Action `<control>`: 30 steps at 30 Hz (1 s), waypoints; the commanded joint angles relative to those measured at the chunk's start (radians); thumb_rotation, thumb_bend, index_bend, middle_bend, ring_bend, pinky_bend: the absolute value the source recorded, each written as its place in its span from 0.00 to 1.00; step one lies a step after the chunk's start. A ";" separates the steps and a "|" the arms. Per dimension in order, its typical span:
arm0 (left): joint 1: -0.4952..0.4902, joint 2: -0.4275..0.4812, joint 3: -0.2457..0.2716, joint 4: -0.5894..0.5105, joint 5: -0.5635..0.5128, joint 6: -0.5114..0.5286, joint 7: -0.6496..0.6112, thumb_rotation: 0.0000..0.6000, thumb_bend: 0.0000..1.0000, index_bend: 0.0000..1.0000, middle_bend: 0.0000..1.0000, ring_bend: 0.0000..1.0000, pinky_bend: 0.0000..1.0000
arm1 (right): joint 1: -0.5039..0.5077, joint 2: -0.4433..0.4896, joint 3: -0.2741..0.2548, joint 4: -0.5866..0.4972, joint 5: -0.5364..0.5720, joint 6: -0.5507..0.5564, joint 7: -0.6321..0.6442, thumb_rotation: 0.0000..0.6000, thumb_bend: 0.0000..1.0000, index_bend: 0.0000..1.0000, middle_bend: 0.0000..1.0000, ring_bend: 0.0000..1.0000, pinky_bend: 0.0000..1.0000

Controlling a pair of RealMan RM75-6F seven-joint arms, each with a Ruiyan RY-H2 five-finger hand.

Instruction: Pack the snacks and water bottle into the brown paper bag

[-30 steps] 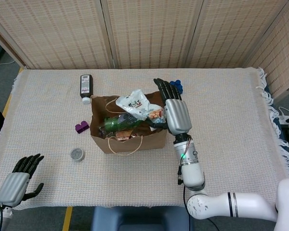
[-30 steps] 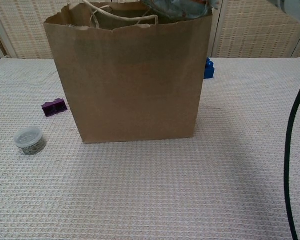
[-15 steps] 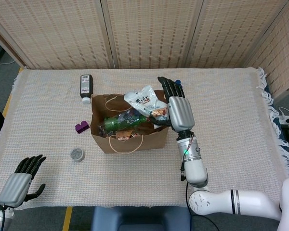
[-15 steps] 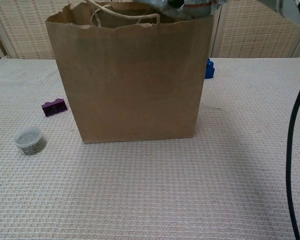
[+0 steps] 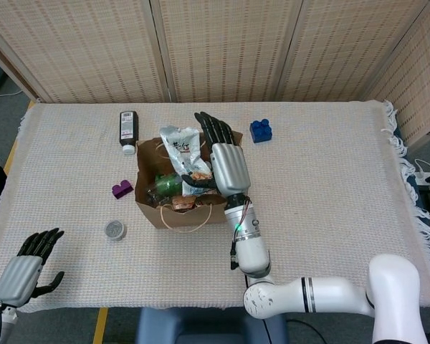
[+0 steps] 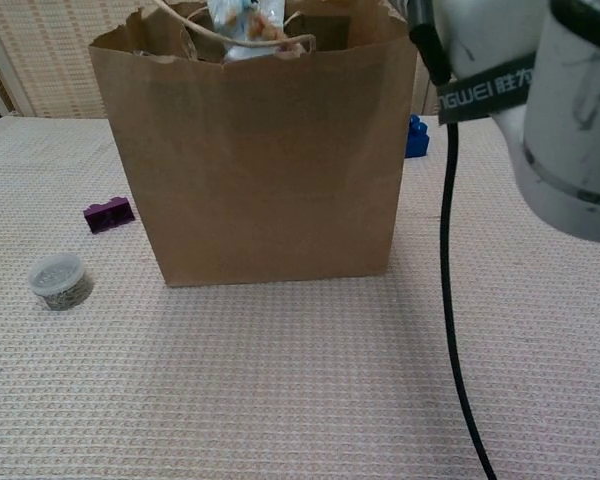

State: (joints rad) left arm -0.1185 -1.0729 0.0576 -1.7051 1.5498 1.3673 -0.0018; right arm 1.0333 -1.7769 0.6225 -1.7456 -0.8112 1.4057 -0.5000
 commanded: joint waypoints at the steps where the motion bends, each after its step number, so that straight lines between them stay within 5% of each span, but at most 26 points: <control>1: 0.000 0.002 -0.001 0.002 -0.001 -0.001 -0.005 1.00 0.37 0.00 0.00 0.00 0.04 | 0.005 -0.003 0.006 0.002 0.007 0.008 -0.006 1.00 0.00 0.00 0.02 0.00 0.03; 10: 0.000 0.002 0.001 -0.001 0.005 0.002 -0.003 1.00 0.37 0.00 0.00 0.00 0.04 | -0.029 0.049 0.014 -0.070 -0.019 0.017 0.021 1.00 0.00 0.00 0.02 0.00 0.03; 15: 0.003 0.000 0.001 0.003 0.001 0.004 0.002 1.00 0.37 0.00 0.00 0.00 0.04 | -0.134 0.179 -0.045 -0.185 -0.096 0.016 0.057 1.00 0.00 0.00 0.02 0.00 0.03; 23: 0.023 -0.046 -0.031 0.011 -0.038 0.051 0.051 1.00 0.37 0.00 0.00 0.00 0.04 | -0.446 0.530 -0.326 -0.302 -0.377 -0.040 0.311 1.00 0.00 0.00 0.02 0.00 0.03; 30: 0.036 -0.085 -0.063 0.050 -0.033 0.116 0.032 1.00 0.37 0.00 0.00 0.00 0.04 | -0.633 0.680 -0.579 -0.108 -0.646 -0.030 0.463 1.00 0.00 0.00 0.00 0.00 0.03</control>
State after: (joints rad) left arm -0.0855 -1.1499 -0.0002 -1.6635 1.5113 1.4742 0.0344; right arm 0.5025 -1.1601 0.1623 -1.9513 -1.3404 1.3771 -0.1111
